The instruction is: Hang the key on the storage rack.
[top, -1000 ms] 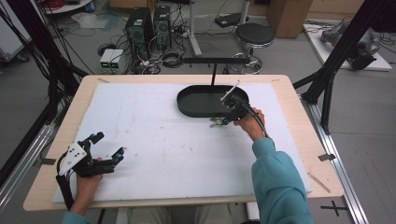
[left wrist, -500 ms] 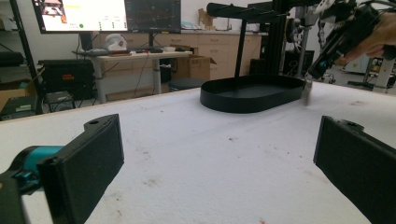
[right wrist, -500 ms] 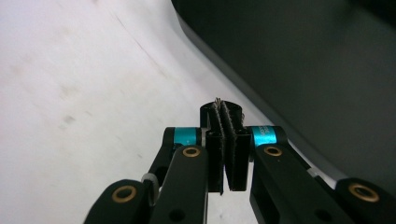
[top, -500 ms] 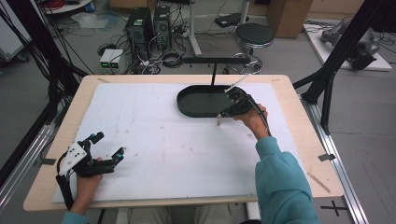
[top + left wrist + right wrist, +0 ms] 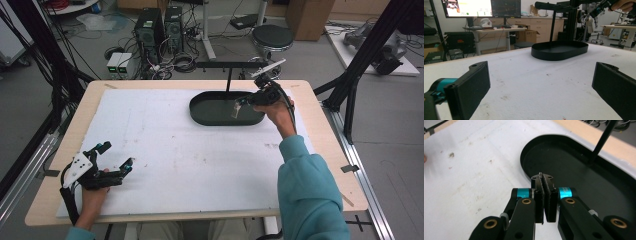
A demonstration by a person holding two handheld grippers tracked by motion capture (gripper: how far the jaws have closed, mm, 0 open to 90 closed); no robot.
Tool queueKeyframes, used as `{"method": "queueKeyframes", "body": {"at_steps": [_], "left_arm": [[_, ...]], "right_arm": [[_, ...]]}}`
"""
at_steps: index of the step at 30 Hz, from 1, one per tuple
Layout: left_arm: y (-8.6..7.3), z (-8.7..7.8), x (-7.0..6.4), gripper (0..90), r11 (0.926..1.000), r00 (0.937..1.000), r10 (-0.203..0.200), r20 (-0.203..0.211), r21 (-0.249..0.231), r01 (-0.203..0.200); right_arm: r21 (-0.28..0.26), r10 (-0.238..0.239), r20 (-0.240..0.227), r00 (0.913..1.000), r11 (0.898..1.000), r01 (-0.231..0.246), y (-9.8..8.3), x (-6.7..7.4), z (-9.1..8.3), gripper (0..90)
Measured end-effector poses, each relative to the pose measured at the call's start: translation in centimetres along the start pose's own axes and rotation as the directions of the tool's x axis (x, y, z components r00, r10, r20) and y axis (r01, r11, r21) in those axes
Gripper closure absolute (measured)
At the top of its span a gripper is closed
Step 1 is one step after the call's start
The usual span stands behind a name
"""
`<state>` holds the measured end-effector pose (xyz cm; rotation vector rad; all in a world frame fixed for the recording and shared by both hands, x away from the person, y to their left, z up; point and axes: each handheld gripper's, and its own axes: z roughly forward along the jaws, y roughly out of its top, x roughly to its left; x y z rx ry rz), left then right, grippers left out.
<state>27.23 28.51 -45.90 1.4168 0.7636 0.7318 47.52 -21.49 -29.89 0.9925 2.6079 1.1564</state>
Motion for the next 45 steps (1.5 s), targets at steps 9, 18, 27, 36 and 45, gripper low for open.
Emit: {"method": "queueKeyframes", "body": {"at_steps": [9,18,27,36,45], "left_arm": [[0.0,0.0,0.0,2.0,1.0,1.0,-0.002,0.002,0.0,0.002],[0.0,0.0,0.0,2.0,1.0,1.0,0.003,0.003,0.006,-0.003],[0.0,0.0,-0.1,2.0,1.0,1.0,0.006,0.001,0.002,-0.006],[0.0,0.0,-0.1,2.0,1.0,1.0,0.001,0.002,0.003,-0.001],[0.0,0.0,0.0,2.0,1.0,1.0,0.005,0.001,0.004,-0.005]], "right_arm": [[-0.052,0.019,0.029,0.9994,0.998,-0.017,1.9,-0.6,-1.3,88.7],[-0.055,0.046,0.072,0.9964,0.998,-0.042,3.8,-1.6,-1.6,88.6],[-0.077,0.075,0.12,0.9899,0.995,-0.066,5.0,-2.5,-1.7,88.6],[-0.09,0.096,0.154,0.9833,0.992,-0.083,5.3,-3.0,-1.3,88.6],[-0.09,0.12,0.194,0.9738,0.991,-0.104,5.4,-3.2,-0.5,88.6]]}}
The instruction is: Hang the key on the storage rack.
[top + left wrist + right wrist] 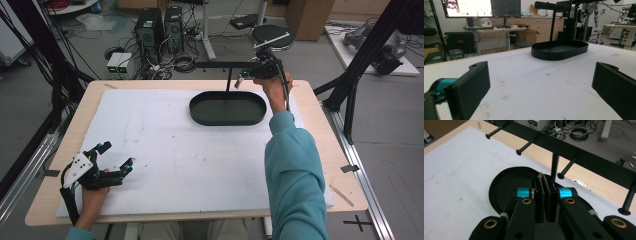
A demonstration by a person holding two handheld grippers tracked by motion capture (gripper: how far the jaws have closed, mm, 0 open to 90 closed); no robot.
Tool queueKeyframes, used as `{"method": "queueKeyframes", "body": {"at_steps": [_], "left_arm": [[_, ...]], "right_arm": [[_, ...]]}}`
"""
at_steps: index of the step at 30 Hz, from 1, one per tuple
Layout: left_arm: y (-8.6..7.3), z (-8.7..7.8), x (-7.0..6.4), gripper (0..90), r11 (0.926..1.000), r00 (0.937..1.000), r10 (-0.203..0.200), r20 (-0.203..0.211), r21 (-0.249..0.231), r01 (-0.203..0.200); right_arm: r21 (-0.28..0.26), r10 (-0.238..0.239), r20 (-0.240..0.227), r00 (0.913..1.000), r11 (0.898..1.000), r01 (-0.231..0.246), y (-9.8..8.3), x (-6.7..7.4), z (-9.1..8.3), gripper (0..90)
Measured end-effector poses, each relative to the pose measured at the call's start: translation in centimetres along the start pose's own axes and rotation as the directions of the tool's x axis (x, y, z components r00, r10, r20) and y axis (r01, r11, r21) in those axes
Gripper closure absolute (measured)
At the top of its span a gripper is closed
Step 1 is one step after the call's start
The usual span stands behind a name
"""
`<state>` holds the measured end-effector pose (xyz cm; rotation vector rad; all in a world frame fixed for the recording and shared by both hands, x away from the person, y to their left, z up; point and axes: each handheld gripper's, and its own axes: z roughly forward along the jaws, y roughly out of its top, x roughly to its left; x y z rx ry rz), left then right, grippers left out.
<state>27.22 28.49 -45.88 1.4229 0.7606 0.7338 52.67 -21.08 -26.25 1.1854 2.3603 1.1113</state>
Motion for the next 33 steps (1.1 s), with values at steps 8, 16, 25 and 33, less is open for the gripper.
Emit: {"method": "queueKeyframes", "body": {"at_steps": [8,16,25,33], "left_arm": [[0.0,0.0,0.0,2.0,1.0,1.0,-0.005,-0.001,-0.001,0.005],[0.0,0.0,0.0,2.0,1.0,1.0,-0.005,-0.002,-0.001,0.005],[0.0,0.0,0.0,2.1,1.0,1.0,-0.002,0.0,0.0,0.002],[0.0,0.0,0.0,2.0,1.0,1.0,-0.001,-0.002,0.001,0.001]], "right_arm": [[-0.005,0.015,0.041,0.9991,1.0,-0.015,-0.1,-0.2,0.5,88.6],[-0.023,0.038,0.062,0.9973,0.999,-0.037,-0.6,-0.6,1.0,88.5],[-0.044,0.042,0.061,0.9973,0.998,-0.04,-0.6,-0.7,1.1,88.6],[-0.05,0.04,0.052,0.9978,0.998,-0.038,-0.5,-0.6,1.1,88.6]]}}
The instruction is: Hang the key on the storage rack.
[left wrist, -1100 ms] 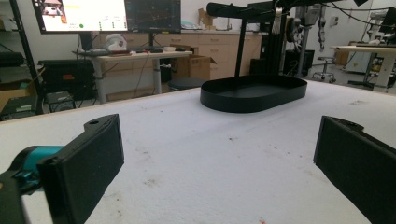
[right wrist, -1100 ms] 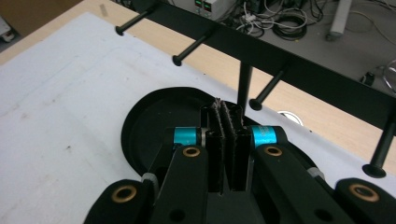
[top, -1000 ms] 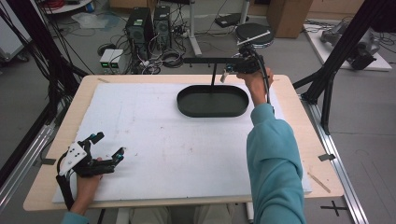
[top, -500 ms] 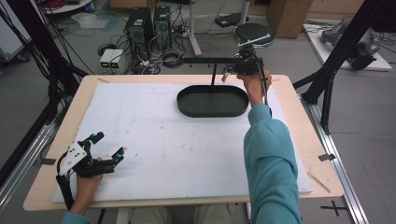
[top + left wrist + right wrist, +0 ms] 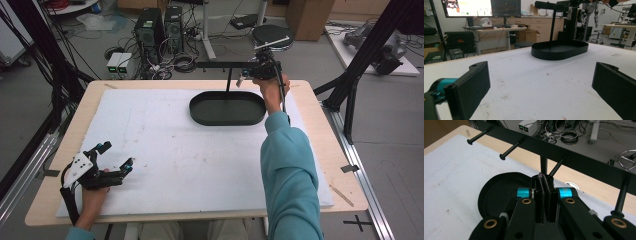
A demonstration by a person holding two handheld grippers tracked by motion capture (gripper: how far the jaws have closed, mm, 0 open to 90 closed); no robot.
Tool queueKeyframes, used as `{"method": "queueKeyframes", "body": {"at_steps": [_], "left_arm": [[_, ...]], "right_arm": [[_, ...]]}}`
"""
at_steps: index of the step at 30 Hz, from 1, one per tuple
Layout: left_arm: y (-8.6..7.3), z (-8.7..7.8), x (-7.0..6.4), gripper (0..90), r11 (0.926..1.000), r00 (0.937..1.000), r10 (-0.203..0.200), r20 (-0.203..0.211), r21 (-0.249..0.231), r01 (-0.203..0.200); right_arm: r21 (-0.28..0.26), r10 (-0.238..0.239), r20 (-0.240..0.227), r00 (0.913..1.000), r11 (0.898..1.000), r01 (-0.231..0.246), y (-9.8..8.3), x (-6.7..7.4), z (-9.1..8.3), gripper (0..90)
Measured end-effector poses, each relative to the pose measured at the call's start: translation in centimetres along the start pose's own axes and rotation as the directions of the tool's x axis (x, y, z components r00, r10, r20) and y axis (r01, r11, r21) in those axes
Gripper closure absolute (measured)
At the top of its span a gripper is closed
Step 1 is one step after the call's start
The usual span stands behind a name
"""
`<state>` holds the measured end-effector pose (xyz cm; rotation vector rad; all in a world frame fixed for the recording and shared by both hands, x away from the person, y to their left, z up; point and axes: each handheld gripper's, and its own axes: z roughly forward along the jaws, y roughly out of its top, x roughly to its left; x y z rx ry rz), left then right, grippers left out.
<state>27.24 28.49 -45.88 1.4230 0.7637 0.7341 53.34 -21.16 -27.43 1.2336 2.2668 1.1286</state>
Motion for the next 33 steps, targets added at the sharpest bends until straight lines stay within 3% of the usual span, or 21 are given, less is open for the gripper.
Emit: {"method": "queueKeyframes", "body": {"at_steps": [23,33], "left_arm": [[0.0,-0.01,0.01,2.0,1.0,1.0,-0.001,0.002,0.002,0.001],[0.01,-0.01,0.02,2.0,1.0,1.0,0.001,0.002,0.002,-0.001]], "right_arm": [[-0.018,0.017,0.01,0.9998,1.0,-0.016,-0.16,-0.61,0.15,88.5],[-0.028,-0.009,0.009,0.9999,1.0,0.009,-0.17,-0.98,0.25,88.0]]}}
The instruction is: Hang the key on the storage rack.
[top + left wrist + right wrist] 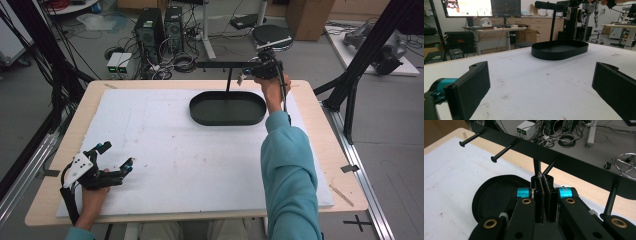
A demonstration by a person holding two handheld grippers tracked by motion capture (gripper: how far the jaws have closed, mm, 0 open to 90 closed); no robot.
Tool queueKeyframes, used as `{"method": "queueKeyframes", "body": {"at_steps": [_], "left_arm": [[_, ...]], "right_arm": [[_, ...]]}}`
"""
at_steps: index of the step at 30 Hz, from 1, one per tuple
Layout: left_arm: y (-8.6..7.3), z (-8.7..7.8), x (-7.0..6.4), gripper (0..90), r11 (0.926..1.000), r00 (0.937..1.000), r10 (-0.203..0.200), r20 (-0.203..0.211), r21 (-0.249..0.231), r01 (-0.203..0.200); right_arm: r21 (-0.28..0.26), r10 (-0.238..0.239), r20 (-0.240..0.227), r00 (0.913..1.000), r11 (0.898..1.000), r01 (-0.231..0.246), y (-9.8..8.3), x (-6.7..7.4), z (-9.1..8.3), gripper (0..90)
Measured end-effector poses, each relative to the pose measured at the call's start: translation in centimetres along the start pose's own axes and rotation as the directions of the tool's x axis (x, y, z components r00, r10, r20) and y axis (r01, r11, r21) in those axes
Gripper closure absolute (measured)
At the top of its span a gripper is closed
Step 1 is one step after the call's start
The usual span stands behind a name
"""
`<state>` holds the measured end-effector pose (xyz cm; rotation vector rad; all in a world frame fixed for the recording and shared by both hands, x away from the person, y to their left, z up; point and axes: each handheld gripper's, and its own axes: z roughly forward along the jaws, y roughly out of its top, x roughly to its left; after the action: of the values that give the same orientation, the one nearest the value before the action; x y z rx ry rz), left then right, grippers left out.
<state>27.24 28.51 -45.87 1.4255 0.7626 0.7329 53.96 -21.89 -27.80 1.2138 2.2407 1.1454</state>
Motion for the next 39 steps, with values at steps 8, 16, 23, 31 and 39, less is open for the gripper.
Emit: {"method": "queueKeyframes", "body": {"at_steps": [8,16,23,31,39], "left_arm": [[0.0,0.0,0.0,2.0,1.0,1.0,-0.001,0.002,0.0,0.001],[0.0,0.0,0.0,2.0,1.0,1.0,-0.001,0.001,-0.001,0.001],[0.0,0.0,-0.1,2.0,1.0,1.0,-0.004,0.002,-0.002,0.004],[0.0,0.0,0.0,2.0,1.0,1.0,-0.005,-0.001,-0.006,0.005],[0.0,0.0,0.0,2.0,1.0,1.0,-0.003,-0.001,-0.003,0.003]], "right_arm": [[-0.041,0.014,0.03,0.9994,0.999,-0.013,-0.1,-0.6,-0.4,85.6],[-0.065,0.037,0.015,0.9992,0.997,-0.036,-0.3,-0.9,-1.2,74.5],[-0.09,0.072,0.053,0.9959,0.994,-0.067,-0.5,-0.3,-1.5,1.1],[-0.138,0.045,-0.03,0.9985,0.989,-0.049,-1.2,1.0,-3.9,0.5],[-0.201,-0.069,-0.112,0.9914,0.978,0.045,-5.3,2.4,-6.9,0.5]]}}
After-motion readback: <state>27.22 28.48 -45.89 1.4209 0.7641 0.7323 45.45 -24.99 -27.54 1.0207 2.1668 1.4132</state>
